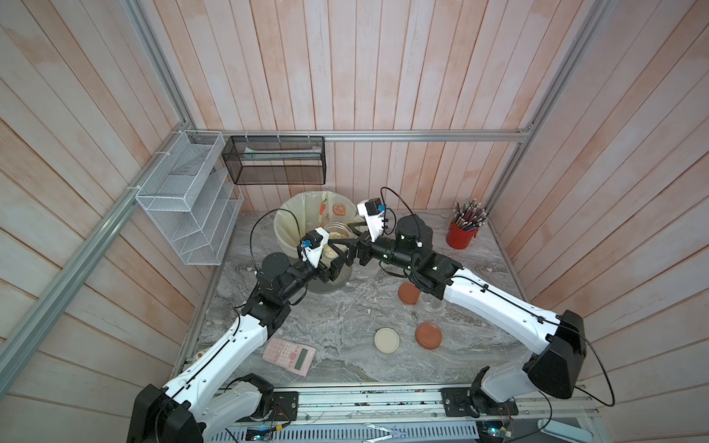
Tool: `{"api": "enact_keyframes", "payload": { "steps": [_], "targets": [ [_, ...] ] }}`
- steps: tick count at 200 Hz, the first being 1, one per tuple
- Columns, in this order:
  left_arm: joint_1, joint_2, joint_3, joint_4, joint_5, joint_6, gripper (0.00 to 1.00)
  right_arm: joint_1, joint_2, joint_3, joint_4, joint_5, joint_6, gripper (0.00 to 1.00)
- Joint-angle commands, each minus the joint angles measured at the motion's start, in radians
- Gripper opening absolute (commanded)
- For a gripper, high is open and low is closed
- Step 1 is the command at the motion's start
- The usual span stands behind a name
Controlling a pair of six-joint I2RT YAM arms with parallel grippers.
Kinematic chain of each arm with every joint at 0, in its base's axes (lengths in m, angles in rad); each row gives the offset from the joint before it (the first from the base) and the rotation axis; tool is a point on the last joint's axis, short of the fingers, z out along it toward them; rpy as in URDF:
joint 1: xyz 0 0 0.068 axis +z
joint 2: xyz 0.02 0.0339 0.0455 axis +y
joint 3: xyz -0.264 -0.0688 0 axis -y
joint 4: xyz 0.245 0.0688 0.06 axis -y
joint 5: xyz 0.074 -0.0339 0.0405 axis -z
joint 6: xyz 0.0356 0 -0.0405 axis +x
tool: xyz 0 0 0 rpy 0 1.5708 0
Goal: Empty expired oatmeal from jars
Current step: Pour the expired oatmeal into the trash bin.
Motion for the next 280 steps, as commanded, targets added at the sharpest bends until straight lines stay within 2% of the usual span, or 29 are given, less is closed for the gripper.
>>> {"api": "enact_keyframes", "payload": {
  "steps": [1, 82, 280],
  "targets": [
    [0.013, -0.001, 0.049, 0.078, 0.032, -0.011, 0.00, 0.000, 0.033, 0.067, -0.014, -0.019, -0.008, 0.98],
    [0.041, 0.013, 0.062, 0.085, 0.063, -0.024, 0.00, 0.000, 0.108, 0.124, -0.024, -0.043, -0.013, 0.98],
    [0.052, 0.011, 0.055, 0.085, 0.073, -0.032, 0.00, -0.003, 0.170, 0.191, -0.029, -0.092, -0.018, 0.98]
  ]
}}
